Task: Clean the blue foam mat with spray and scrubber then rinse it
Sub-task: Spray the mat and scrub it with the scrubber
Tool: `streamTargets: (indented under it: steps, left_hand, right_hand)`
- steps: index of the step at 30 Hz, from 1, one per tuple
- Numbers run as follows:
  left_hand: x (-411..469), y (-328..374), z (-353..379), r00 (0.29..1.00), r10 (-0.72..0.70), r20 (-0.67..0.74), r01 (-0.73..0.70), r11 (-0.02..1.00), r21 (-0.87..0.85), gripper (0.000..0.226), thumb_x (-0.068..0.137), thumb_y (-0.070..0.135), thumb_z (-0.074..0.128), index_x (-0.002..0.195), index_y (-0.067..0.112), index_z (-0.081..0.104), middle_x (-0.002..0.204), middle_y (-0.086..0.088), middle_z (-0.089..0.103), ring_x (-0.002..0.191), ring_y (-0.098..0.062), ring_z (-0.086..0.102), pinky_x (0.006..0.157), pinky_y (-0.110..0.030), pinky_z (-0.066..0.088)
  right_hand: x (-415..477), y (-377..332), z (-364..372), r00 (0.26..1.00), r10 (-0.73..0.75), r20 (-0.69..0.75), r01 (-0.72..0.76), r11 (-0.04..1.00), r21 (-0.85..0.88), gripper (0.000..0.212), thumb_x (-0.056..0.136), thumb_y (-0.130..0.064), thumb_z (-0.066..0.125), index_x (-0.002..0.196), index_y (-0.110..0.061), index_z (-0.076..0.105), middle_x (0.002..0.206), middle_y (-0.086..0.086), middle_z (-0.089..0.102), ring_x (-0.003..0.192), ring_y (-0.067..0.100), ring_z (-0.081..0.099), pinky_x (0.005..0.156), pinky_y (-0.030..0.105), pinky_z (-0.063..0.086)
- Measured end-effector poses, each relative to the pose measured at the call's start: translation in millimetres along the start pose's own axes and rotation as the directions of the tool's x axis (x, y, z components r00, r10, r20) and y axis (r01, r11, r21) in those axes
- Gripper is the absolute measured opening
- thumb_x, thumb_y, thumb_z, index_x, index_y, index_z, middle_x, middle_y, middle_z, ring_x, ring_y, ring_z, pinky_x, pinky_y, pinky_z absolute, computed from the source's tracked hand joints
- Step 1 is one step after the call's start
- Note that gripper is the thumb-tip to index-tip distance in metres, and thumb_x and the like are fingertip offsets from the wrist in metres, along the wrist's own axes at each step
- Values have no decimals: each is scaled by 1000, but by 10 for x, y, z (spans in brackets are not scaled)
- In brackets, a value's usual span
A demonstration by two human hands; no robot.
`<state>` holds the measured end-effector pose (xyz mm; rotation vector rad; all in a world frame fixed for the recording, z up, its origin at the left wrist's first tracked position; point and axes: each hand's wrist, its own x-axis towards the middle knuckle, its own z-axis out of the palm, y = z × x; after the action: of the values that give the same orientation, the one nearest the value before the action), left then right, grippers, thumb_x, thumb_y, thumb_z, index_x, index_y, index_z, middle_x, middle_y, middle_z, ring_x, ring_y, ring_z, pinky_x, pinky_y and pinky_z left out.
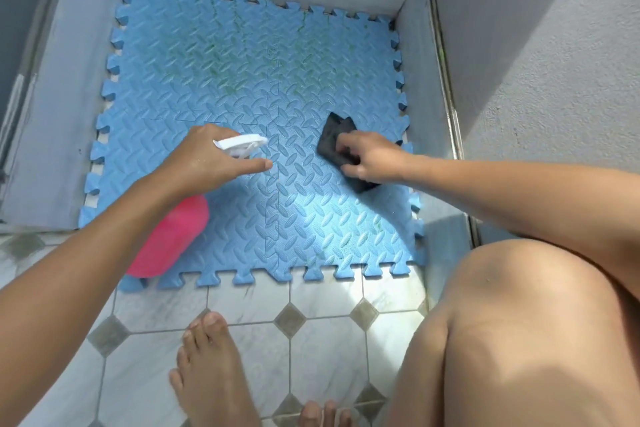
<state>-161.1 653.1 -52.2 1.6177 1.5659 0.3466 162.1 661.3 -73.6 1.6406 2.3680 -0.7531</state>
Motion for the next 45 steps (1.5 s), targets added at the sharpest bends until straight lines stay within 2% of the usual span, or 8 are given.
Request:
streamTargets:
  steps: [5,13,23,28,31,34,41,45]
  left_hand:
    - [62,-27,-110,999,-30,-17,29,998,-64,80,57,71,80,78,-2,58,81,-25,66,62,-17,54,69,-51,60]
    - [19,-8,-71,1000,-9,2,9,994,-105,80,55,70,81,78,-3,58,73,-21,55,64,-17,52,69,-54,61]
    - [61,-29,-91,998,12,61,-7,996,-89,72,65,62,86,69,2,48,74,-21,54,67,-21,51,69,-56,60]
    - [55,-55,-42,993,35,111,-27,997,-73,80,57,74,83,79,2,57,95,-27,66,70,-21,54,76,-58,59]
    - [48,-9,13,989,48,138,-42,998,-44,82,53,79,83,76,4,56,78,-24,59,65,-22,52,74,-54,59]
    - [43,51,85,987,37,159,-37,999,0,65,66,64,86,72,8,54,67,-13,53,61,-19,50,64,-39,49]
    - [70,76,88,990,23,139,-25,1000,8,63,72,53,88,73,1,52,63,-5,50,61,-19,52,70,-47,57]
    - [81,53,52,991,29,132,-31,999,14,75,59,71,83,76,2,57,64,-11,53,61,-20,54,73,-51,59]
  right_hand:
    - [-67,-757,504,851,-480,213,485,874,32,30,84,-34,73,105,-16,60,91,0,57,76,13,48,65,28,36]
    - [-8,-836,426,936,-328,129,325,945,40,39,80,-41,73,113,-26,58,84,-12,54,77,15,54,67,32,44]
    - [-521,-457,543,378,-497,781,803,596,-10,22,73,-24,72,95,-25,71,96,-2,66,85,25,60,63,27,29]
    - [-365,157,-6,584,-229,779,681,660,-316,13,79,-20,63,91,-25,61,94,-3,59,78,22,57,60,28,30]
    - [-75,482,-311,941,-34,338,184,886,-425,15,86,-22,61,98,-28,54,99,-1,52,77,22,54,59,30,35]
    - [53,535,-280,956,291,-49,-295,936,-194,25,90,-19,61,113,-25,53,110,4,51,91,29,55,73,33,39]
    - [-383,-266,419,819,-478,317,535,836,-121,15,81,-24,63,95,-23,58,95,-4,49,68,16,49,60,27,33]
    - [-277,-358,436,833,-455,315,518,841,-154,32,81,-33,58,111,-25,51,107,2,48,75,23,56,57,34,46]
